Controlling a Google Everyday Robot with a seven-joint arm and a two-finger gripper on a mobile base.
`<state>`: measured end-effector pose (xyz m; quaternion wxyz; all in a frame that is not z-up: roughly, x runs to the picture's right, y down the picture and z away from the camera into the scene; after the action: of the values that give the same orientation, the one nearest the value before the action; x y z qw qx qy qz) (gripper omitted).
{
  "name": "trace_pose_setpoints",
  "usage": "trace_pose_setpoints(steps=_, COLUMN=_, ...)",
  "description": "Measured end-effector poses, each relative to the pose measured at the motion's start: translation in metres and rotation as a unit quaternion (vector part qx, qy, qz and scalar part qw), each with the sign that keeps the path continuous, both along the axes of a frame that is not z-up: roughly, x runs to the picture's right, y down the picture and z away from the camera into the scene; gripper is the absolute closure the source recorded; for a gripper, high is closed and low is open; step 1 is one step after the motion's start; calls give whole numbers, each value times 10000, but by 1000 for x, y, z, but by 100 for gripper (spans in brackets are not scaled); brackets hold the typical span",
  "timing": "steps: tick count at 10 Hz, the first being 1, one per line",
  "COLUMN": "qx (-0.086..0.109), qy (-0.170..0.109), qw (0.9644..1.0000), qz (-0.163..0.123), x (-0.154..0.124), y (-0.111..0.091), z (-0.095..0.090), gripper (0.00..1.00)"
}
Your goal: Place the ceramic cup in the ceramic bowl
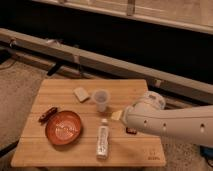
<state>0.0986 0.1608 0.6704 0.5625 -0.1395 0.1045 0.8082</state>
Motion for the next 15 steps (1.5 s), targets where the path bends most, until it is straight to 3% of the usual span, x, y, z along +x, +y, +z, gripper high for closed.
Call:
trace_pose_setpoints(steps=4, qx=9, qy=17, qw=10000, qz=-3, x=1, y=0, z=0, gripper=20)
trace_pose_setpoints(steps=7, qx=126, qy=-32, qw=9996, qz=-262, x=-13, y=-12, z=6, gripper=20)
trace_pose_setpoints(steps=9, qx=129, qy=-4, qw=9996, qz=-252, x=-10, y=-12, z=6, gripper=20)
trace_pose_setpoints(steps=15, qx=173, qy=-187, qw=9968, qz=-763, x=-54, y=-50, z=41, gripper=20)
